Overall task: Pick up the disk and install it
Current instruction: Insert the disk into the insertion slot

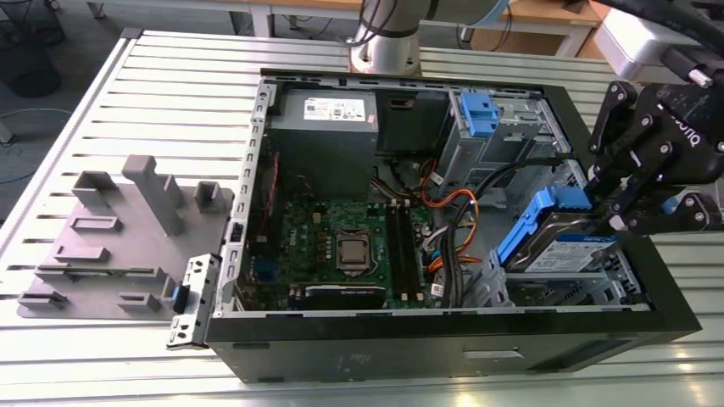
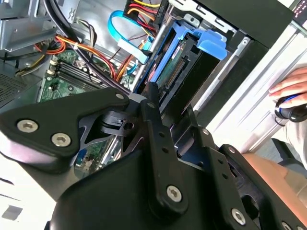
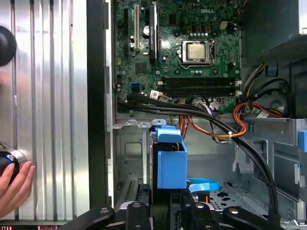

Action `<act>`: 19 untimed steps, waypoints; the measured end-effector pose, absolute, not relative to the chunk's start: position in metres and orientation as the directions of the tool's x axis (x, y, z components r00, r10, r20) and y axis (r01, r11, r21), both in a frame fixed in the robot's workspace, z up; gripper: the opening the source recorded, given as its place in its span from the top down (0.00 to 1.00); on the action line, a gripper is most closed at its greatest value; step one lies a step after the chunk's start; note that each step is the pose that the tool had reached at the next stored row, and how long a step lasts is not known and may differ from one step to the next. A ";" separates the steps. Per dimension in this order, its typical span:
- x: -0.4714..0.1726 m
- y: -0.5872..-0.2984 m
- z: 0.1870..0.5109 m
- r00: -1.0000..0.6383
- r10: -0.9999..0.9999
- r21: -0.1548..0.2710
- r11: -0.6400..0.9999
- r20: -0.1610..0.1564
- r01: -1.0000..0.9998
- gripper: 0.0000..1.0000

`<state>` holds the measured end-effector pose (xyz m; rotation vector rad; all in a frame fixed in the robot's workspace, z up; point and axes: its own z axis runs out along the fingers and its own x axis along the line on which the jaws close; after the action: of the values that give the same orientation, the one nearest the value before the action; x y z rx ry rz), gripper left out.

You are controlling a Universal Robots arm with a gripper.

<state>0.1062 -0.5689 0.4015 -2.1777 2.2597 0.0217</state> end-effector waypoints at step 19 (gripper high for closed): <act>0.106 -0.569 0.380 -0.037 -0.999 0.008 0.037 -0.012 -0.999 0.65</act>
<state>0.1062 -0.5690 0.3798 -2.1774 2.2595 0.0223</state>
